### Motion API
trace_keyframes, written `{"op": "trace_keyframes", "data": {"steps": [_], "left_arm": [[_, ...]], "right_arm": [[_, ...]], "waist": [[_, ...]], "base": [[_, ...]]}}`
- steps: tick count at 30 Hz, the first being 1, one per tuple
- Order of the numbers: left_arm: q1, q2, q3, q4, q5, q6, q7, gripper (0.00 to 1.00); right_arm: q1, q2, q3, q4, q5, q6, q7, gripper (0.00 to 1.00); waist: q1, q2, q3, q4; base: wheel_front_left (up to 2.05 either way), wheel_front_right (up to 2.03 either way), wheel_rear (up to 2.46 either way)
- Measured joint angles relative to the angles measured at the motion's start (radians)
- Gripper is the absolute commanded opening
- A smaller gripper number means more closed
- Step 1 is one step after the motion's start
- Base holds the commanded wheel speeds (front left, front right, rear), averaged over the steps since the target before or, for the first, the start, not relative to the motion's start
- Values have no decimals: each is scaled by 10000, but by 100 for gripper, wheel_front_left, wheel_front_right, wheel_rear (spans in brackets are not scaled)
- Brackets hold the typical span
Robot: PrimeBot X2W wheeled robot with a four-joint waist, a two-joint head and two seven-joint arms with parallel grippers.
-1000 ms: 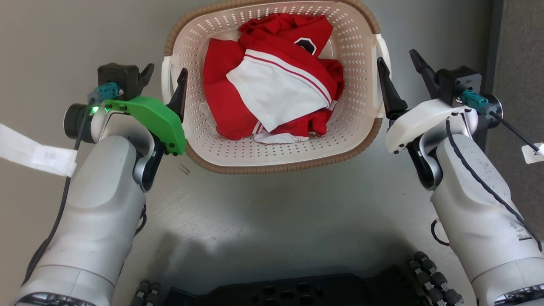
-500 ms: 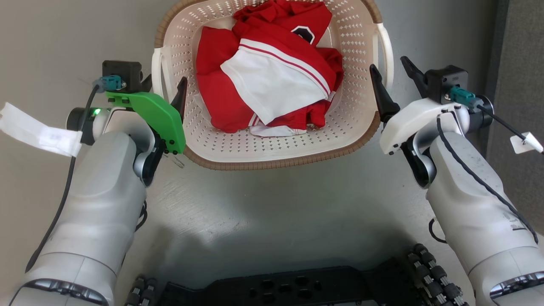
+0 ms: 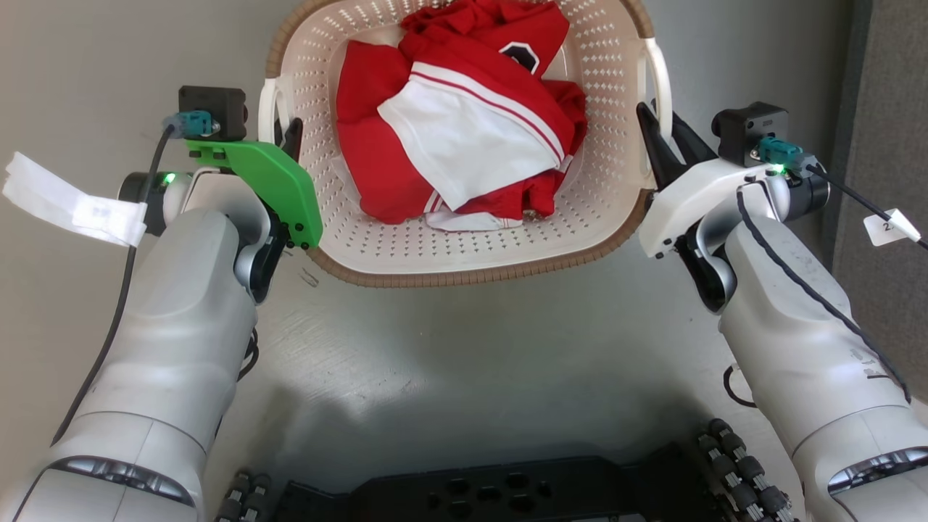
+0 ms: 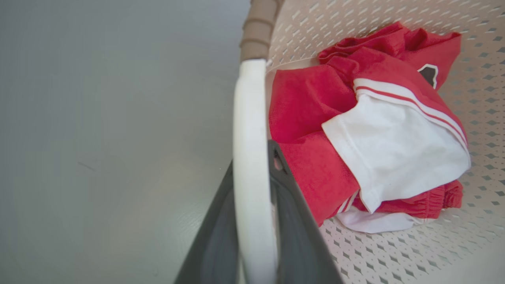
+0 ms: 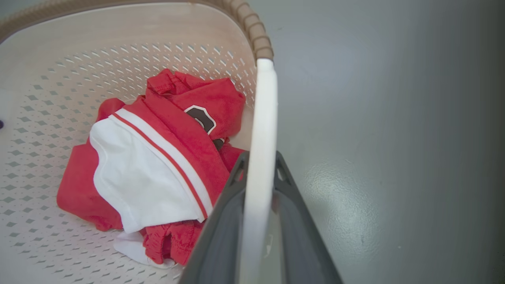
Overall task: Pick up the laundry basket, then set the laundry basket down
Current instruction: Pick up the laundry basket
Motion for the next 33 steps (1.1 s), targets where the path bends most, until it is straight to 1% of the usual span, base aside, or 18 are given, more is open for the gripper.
{"op": "trace_keyframes", "data": {"steps": [4,12,15,20,23,33], "left_arm": [[0,-31,-71,173,-196,0,0,0],[11,-100,-228,493,-560,0,13,0],[33,-105,-324,552,-713,0,35,0],[165,-165,-495,773,-926,0,282,0],[393,-184,-644,846,-1076,-2,401,0],[1035,-199,-1016,752,-1799,0,857,0]], "right_arm": [[-27,38,21,224,10,73,2,0],[-52,69,140,761,33,94,0,0],[-52,92,142,1014,82,171,0,0],[-51,165,199,1639,107,213,10,0],[-50,203,288,2086,209,265,234,0],[-40,213,479,2731,451,351,458,0]], "waist": [[0,0,-130,23],[0,0,-507,33],[0,0,-686,48],[0,0,-1030,68],[0,0,-1338,53],[0,0,-2095,-41]], "base": [[0,0,0],[0,0,0],[0,0,0],[0,0,0],[0,0,0],[0,0,0]]}}
